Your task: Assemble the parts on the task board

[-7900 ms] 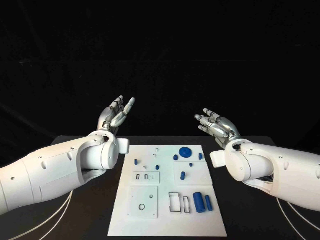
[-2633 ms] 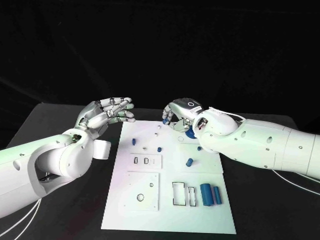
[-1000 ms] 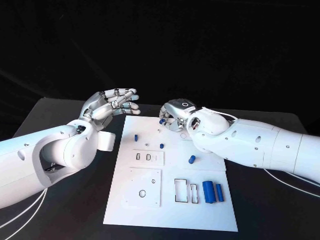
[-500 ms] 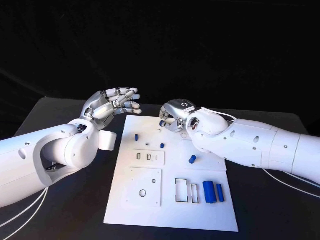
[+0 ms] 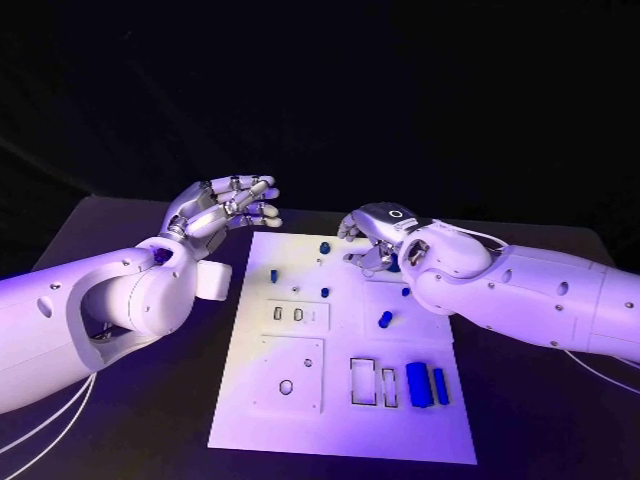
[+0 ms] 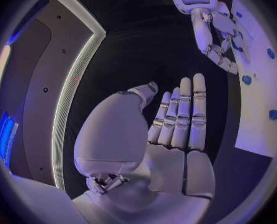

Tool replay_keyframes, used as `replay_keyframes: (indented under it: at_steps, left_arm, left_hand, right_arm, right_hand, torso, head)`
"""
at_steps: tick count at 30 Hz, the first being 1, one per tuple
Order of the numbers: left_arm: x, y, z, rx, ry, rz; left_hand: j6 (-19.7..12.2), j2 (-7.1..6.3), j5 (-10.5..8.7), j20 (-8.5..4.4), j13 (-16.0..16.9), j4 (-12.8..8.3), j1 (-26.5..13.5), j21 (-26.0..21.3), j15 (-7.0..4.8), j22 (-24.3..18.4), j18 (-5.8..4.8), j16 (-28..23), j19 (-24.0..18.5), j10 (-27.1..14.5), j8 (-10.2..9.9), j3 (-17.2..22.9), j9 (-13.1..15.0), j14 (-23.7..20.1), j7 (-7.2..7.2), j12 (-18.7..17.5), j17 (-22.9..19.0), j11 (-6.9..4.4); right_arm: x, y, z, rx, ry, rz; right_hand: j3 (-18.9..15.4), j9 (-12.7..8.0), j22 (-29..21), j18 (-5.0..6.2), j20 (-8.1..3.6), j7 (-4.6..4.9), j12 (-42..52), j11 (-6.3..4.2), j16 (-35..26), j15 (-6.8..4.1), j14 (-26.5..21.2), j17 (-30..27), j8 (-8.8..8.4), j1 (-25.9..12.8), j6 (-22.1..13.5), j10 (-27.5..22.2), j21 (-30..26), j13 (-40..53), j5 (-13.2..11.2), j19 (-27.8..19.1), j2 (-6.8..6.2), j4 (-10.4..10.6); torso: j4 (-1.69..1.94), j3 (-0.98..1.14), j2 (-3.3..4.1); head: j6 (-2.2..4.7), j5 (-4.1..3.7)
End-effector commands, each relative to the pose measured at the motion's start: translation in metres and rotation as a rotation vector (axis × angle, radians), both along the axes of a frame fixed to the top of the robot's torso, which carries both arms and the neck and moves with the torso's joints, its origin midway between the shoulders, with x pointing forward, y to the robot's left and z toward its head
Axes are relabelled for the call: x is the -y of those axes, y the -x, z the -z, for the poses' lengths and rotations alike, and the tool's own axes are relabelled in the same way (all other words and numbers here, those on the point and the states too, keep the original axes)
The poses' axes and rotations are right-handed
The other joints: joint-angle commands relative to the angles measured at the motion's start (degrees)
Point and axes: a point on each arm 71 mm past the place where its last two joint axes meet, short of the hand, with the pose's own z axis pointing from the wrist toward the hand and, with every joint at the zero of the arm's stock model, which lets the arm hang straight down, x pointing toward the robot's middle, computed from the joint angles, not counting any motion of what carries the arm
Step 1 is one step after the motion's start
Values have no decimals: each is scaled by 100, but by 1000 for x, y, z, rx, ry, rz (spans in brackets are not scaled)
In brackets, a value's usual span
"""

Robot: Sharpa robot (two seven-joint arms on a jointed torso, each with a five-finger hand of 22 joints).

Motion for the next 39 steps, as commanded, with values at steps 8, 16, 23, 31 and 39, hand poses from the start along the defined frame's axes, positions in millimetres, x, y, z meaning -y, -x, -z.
replay_keyframes:
  at_steps: [8, 16, 23, 31, 39]
  left_arm:
    - [-8, -1, -1, 5, 4, 2]
    - [-16, -2, 0, 5, -1, -12]
    - [-17, -3, 0, 1, -4, -15]
    - [-18, -3, 1, -4, -5, -12]
    - [-18, -3, 1, -9, -7, -12]
  left_hand:
    - [-49, 17, 23, -4, 10, -1, -71, 23, 0, 12, 99, 36, -37, -8, -22, 47, 6, -40, 192, -22, 13, 30]
    - [-49, 17, 23, -4, 10, -1, -71, 23, 0, 12, 99, 36, -37, -8, -22, 47, 6, -40, 192, -22, 13, 30]
    - [-51, 17, 23, -3, 10, -1, -79, 29, 1, 15, 98, 40, -42, -9, -24, 50, 6, -45, 191, -23, 20, 30]
    - [-51, 17, 23, -3, 10, -1, -79, 29, 1, 15, 98, 40, -42, -9, -24, 50, 6, -45, 191, -23, 20, 30]
    - [-52, 19, 23, -3, 10, 0, -86, 34, 2, 17, 98, 44, -48, -9, -25, 53, 7, -50, 190, -24, 26, 30]
  right_arm:
    - [64, 0, -14, -226, -244, 207]
    - [99, -8, -8, -366, -270, 328]
    - [101, -10, -5, -398, -237, 339]
    - [96, -12, 2, -419, -223, 343]
    - [88, -11, 5, -409, -218, 330]
  right_hand:
    - [-559, -4, 260, 8, -148, -77, 858, -240, 140, -175, 91, 92, -127, 107, -217, 1268, 150, 461, 12, 264, -73, 200]
    - [-2287, 331, 991, -126, -156, -78, 6855, -223, 1651, -162, 572, 2559, 453, 736, -660, 1569, 572, 6493, 52, 713, 355, 922]
    - [-2494, 383, 1692, -258, -123, -51, 7646, -196, 2051, -115, 743, 3441, 641, 821, -736, 2160, 1089, 7507, 50, 1110, 362, 1110]
    - [-2489, 390, 1792, -277, -118, -51, 7707, -194, 2082, -110, 758, 3520, 674, 848, -735, 2211, 1163, 7592, 50, 1162, 393, 1101]
    - [-2477, 398, 1825, -282, -115, -55, 7737, -196, 2090, -108, 761, 3539, 706, 864, -716, 2236, 1188, 7634, 48, 1175, 426, 1096]
  torso:
    - [-124, 31, -73]
    - [-126, 51, -74]
    - [-123, 51, -60]
    - [-122, 43, -58]
    - [-119, 40, -67]
  head:
    - [28, -5]
    - [39, -54]
    - [35, -72]
    - [2, -87]
    - [-32, -100]
